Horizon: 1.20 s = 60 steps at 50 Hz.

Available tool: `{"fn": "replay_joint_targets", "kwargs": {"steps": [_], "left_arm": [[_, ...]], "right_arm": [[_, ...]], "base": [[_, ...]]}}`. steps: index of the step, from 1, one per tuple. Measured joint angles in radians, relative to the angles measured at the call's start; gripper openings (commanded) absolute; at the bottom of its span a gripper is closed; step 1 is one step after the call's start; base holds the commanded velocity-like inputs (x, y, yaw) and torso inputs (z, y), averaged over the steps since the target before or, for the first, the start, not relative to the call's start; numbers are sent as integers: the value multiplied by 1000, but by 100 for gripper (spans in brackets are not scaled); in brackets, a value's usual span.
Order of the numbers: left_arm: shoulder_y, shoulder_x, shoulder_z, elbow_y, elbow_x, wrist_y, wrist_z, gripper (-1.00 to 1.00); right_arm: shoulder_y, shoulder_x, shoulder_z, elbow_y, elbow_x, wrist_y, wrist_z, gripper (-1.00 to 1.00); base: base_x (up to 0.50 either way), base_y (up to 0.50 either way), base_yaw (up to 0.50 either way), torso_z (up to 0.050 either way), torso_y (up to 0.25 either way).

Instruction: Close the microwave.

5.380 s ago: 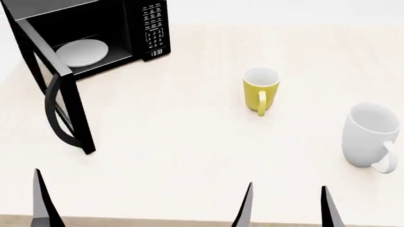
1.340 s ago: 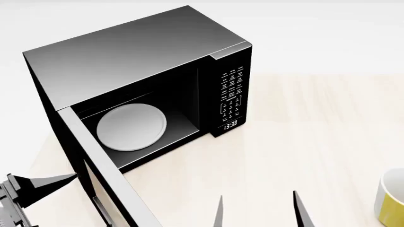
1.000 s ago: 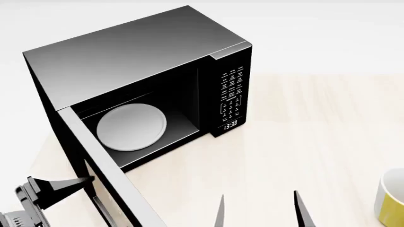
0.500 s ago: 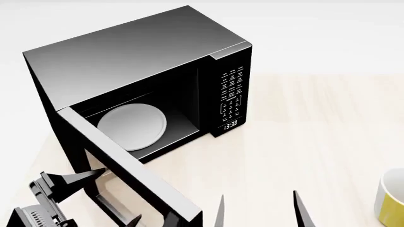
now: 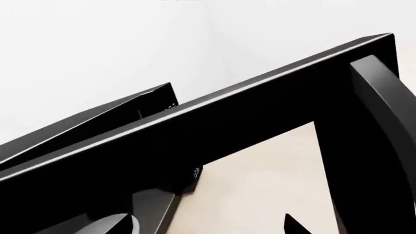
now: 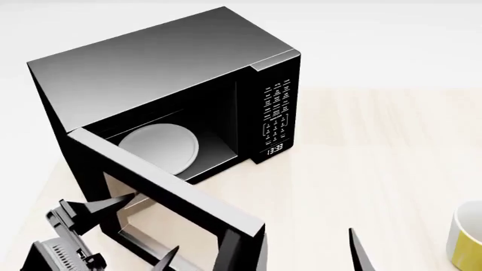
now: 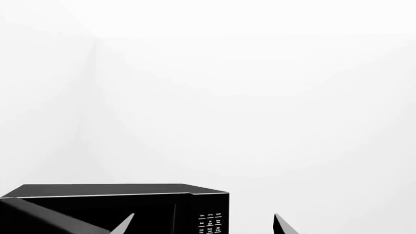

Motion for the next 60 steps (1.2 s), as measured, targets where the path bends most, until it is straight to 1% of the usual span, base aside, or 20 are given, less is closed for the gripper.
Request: {"fn": "replay_joint_targets", "kwargs": {"steps": [60], "left_arm": [[-114, 123, 18, -207, 72, 93, -82, 100]], "right_arm": [[11, 21, -13, 4, 16, 0, 22, 100]], "base": [[0, 0, 0, 0, 1]]}}
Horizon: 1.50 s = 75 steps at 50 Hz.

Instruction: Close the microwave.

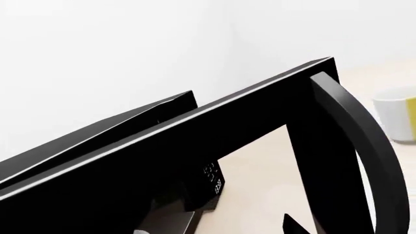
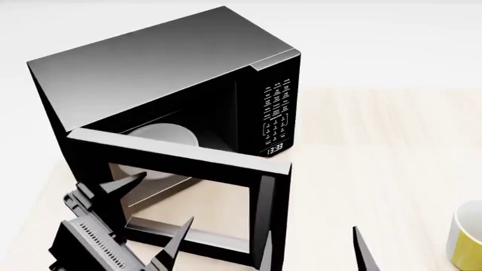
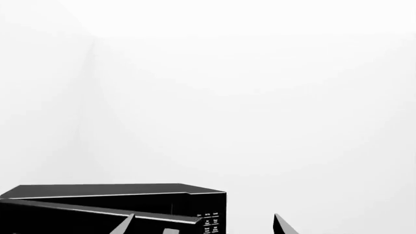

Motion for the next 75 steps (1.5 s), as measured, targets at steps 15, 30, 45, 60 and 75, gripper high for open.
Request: {"fn": "replay_joint_targets", "kwargs": {"steps": [15, 30, 45, 60, 75], "left_arm": [[-28, 27, 2, -59, 14, 31, -21, 100], [-62, 65, 3, -145, 28, 80, -51, 100], [-92, 99, 2, -227, 34, 129, -76, 100], [-122, 129, 2, -304, 40, 170, -104, 100], [-165, 164, 4, -408, 54, 226, -143, 100]], "right_arm": [[2, 4, -4, 0, 5, 4, 5, 100], [3, 9, -7, 1, 9, 3, 9, 100], [6, 13, -11, 3, 11, 3, 13, 100], [8, 17, -17, 3, 14, 4, 16, 100], [8, 22, -22, 3, 17, 5, 18, 100]], "base": [[0, 0, 0, 0, 1], [0, 0, 0, 0, 1], [0, 0, 0, 1, 1], [0, 0, 0, 0, 1], [0, 0, 0, 0, 1]]}}
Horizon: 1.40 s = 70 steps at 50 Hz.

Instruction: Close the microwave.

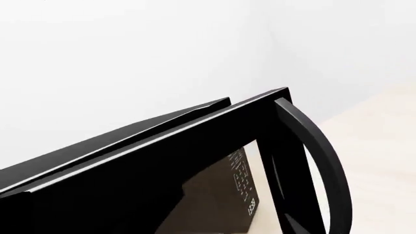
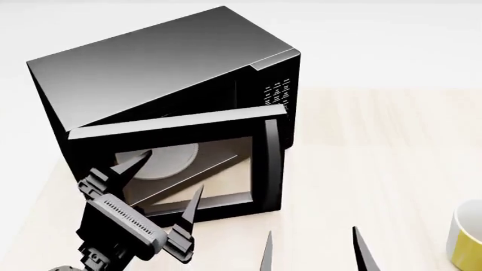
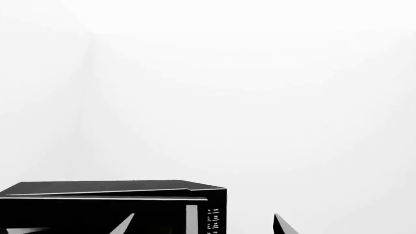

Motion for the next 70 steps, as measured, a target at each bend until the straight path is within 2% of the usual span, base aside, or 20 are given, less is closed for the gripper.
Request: {"fn": "replay_joint_targets", "kwargs": {"steps": [56, 70], "left_arm": [[-189, 101, 41, -439, 3, 220, -136, 100], [-217, 108, 45, -483, 1, 243, -177, 100]], "right_arm": [[6, 14, -12, 1, 12, 1, 14, 100], [6, 17, -16, 0, 14, 3, 17, 100]], "base": [[0, 0, 0, 0, 1], [0, 0, 0, 1, 1]]}}
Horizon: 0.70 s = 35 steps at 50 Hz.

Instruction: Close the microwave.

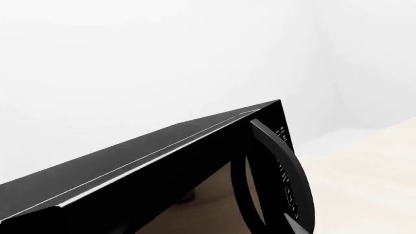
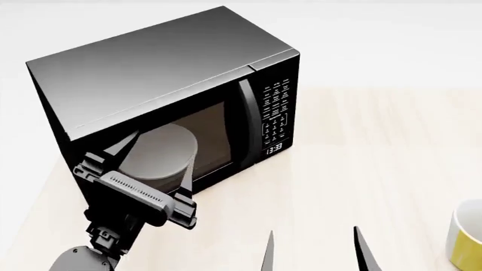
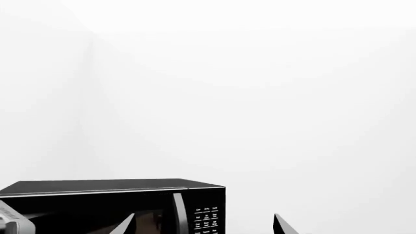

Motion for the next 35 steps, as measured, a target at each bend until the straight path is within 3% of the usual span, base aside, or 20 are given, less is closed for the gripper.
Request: {"fn": "replay_joint_targets", "kwargs": {"steps": [6, 23, 35], "left_arm": [[49, -20, -3, 124, -6, -66, -30, 100], [504, -200, 4, 910, -70, -440, -124, 100], [688, -287, -13, 1175, -87, -540, -191, 100]], "right_arm": [[1, 1, -3, 0, 1, 3, 1, 100], [0, 3, -12, 7, 7, 4, 1, 100], [-1, 3, -18, 12, 7, 2, 3, 100]], "base": [[0, 0, 0, 0, 2], [0, 0, 0, 0, 0], [0, 0, 0, 0, 0]]}}
